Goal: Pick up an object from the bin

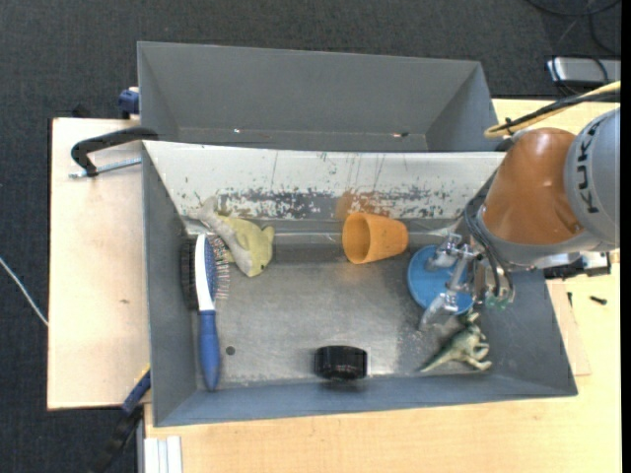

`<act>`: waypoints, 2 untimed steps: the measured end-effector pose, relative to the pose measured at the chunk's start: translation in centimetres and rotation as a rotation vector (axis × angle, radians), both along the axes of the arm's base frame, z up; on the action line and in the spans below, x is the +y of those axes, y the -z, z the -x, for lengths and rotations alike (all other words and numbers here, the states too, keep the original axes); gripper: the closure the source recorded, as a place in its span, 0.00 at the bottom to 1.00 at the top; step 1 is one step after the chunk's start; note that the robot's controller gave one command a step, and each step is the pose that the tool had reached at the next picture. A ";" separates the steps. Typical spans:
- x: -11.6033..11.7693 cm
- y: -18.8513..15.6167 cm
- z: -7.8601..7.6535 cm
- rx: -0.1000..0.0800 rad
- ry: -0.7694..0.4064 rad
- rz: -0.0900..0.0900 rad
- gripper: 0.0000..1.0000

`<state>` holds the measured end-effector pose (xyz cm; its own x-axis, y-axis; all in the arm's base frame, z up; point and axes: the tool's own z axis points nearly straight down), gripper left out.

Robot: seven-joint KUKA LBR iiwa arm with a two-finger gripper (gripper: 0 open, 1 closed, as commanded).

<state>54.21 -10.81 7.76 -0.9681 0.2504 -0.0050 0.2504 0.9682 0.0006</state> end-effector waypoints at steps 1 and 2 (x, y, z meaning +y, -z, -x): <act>-0.1 -0.3 -0.1 -0.001 0.001 0.001 1.00; -0.2 -3.0 -0.5 -0.013 0.001 0.004 1.00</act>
Offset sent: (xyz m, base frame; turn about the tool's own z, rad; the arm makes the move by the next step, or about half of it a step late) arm 0.0000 0.0000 0.0000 0.0000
